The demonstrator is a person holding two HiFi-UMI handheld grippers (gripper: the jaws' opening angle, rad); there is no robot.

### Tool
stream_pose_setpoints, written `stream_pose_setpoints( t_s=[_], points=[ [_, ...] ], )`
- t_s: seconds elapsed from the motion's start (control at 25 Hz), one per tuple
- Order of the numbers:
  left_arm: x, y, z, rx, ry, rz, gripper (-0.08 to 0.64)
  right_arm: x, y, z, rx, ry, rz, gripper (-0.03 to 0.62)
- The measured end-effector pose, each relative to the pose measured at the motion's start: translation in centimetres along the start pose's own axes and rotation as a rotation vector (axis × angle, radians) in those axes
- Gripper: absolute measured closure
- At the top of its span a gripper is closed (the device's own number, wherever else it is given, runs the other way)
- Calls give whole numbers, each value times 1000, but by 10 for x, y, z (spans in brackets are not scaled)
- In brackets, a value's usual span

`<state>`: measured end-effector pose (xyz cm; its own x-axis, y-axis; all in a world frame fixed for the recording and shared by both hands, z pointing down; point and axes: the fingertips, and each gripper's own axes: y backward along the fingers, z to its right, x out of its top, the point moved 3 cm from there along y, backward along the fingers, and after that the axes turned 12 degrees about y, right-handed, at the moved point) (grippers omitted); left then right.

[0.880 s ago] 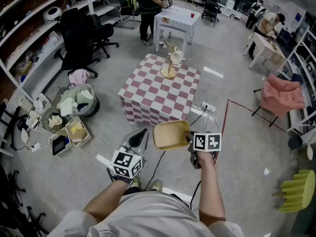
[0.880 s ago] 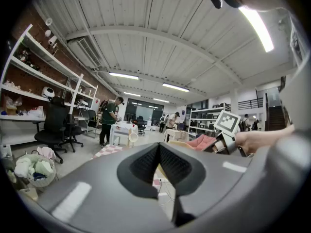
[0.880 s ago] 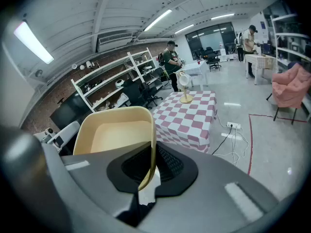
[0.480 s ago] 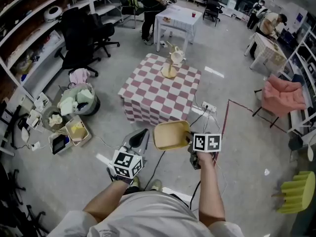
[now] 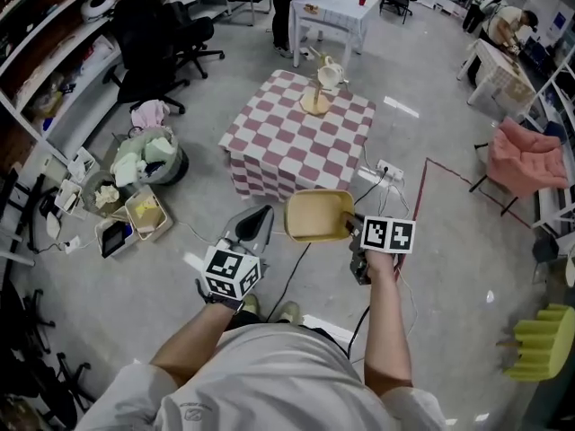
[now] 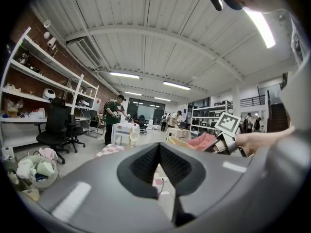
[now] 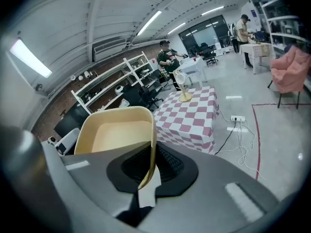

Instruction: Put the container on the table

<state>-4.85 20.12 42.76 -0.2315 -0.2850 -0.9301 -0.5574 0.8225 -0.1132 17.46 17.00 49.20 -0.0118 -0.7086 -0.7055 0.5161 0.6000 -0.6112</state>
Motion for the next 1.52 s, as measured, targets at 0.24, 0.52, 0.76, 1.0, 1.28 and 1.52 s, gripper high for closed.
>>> stream_pose_setpoints(
  t_s=[0.24,0.52,0.76,1.0,1.28,1.52],
  points=[
    [0,-5,4,23,-3,-6,554,2,-2,15,5,-39,13,568],
    [-1,-24,-3,22,-6,-17,554,10,-18,28,-4,-39,-7,568],
    [1,-51,-22,3,13,-26,554,20,-41,39,-36,-44,-31,568],
    [13,-91,-57,-26,17,-39,554,47,-76,55,-77,-71,-38,568],
    [29,-138,-114,-51,20,-67,554,79,-133,66,-115,-113,-45,568],
    [42,-176,-161,-94,24,-99,554,106,-180,72,-157,-162,-40,568]
  ],
)
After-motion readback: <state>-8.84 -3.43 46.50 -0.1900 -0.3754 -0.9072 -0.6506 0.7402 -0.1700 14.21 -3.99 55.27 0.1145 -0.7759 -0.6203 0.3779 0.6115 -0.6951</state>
